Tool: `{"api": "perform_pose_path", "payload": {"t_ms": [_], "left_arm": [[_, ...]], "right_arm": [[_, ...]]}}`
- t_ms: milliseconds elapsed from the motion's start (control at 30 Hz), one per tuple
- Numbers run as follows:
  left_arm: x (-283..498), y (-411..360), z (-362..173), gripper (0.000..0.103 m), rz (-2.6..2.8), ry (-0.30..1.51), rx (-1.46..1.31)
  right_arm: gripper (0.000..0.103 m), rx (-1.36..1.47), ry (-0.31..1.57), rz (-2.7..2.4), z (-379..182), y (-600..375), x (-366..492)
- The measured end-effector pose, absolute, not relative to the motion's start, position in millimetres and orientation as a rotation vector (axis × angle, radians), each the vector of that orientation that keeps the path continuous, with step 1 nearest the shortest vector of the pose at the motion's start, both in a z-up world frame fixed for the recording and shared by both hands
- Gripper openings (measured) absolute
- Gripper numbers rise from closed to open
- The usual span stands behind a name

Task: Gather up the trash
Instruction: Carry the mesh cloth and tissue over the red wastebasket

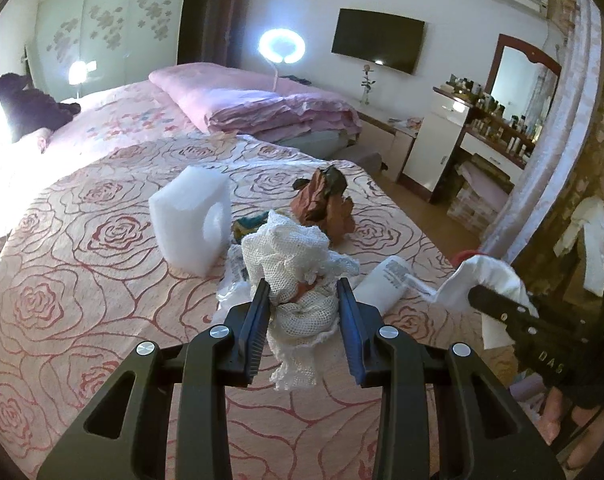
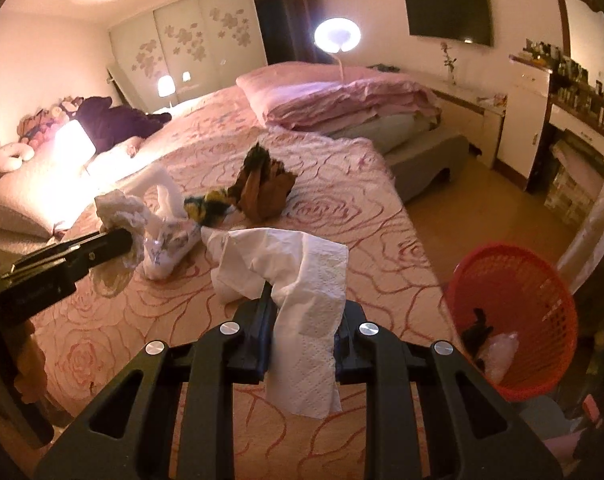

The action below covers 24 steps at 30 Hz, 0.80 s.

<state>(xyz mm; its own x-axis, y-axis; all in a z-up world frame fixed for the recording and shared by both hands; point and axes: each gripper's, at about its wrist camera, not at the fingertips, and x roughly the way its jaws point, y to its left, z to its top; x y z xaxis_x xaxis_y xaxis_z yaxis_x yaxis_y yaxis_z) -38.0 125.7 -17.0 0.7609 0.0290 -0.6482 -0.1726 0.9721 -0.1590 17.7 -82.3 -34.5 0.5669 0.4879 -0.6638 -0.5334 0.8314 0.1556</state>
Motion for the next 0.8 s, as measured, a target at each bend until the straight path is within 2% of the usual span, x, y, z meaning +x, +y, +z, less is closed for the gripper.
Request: {"api": "perform_pose_path", "payload": {"t_ms": [800], "left_arm": [[2.0, 66.1, 2.0, 0.032, -0.033, 0.685, -0.111]], "right_arm": [[0.022, 0.029, 0.693, 0.456, -9.9, -143.2, 40.1]]}}
